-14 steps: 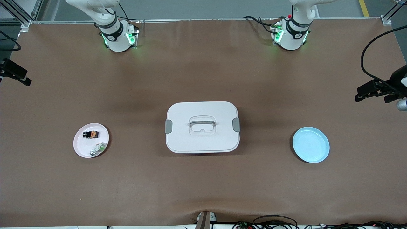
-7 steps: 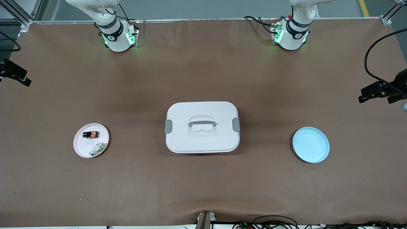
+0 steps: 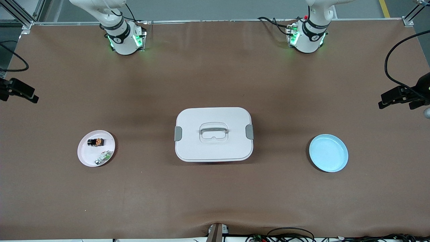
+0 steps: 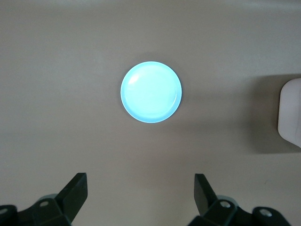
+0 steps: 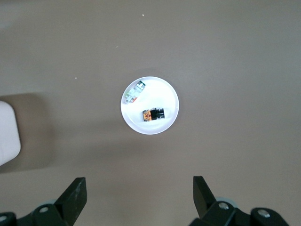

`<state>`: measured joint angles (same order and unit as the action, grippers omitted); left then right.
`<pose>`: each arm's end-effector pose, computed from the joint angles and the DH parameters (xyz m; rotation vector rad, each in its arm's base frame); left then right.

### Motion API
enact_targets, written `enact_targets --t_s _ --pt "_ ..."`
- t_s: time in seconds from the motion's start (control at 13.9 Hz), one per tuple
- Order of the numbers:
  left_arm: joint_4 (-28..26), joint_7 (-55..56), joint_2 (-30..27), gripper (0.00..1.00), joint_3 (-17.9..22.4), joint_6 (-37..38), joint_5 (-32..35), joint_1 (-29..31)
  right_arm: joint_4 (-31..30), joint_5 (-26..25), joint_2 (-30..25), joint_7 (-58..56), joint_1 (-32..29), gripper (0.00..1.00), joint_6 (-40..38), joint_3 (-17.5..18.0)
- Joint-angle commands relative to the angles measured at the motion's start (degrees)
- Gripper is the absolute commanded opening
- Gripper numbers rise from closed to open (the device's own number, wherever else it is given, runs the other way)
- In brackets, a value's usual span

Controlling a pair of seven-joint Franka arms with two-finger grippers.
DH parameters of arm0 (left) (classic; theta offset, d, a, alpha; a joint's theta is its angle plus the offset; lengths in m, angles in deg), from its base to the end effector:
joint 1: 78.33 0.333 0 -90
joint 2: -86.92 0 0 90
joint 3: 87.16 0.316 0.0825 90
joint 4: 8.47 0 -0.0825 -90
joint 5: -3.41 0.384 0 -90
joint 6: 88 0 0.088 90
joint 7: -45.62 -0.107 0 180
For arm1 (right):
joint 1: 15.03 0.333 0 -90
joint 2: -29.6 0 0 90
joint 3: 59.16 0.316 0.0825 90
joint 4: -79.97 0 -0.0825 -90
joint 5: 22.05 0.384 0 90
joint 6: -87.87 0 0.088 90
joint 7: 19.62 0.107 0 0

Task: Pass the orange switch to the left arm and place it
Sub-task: 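Move the right gripper over the white plate toward the black switch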

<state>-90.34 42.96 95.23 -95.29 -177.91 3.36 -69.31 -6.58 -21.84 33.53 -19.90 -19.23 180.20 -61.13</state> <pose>0.5985 0.0157 0.6084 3.1198 -0.0460 -0.0041 0.5768 -0.0613 0.6178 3.1365 -0.1613 0.0508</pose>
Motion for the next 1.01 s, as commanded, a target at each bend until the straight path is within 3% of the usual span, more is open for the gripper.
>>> enact_targets --t_s 0.0,0.5,0.72,0.94 --pt "0.65 -0.33 0.21 1.0 -0.21 0.18 1.11 -0.23 0.51 0.67 2.83 0.72 -2.21 1.0 1.62 0.56" --pt "0.65 0.37 0.47 1.0 -0.21 0.09 1.2 -0.58 0.07 0.84 7.49 -1.48 -2.83 1.0 5.05 0.65" --pt "0.65 0.28 0.74 1.0 -0.21 0.0 0.76 -0.23 -4.75 0.84 7.5 -1.56 -2.92 1.0 7.23 0.65" --pt "0.74 0.28 0.74 1.0 -0.21 0.0 0.76 -0.41 -12.3 0.84 7.32 -1.74 -2.92 1.0 15.48 0.65"
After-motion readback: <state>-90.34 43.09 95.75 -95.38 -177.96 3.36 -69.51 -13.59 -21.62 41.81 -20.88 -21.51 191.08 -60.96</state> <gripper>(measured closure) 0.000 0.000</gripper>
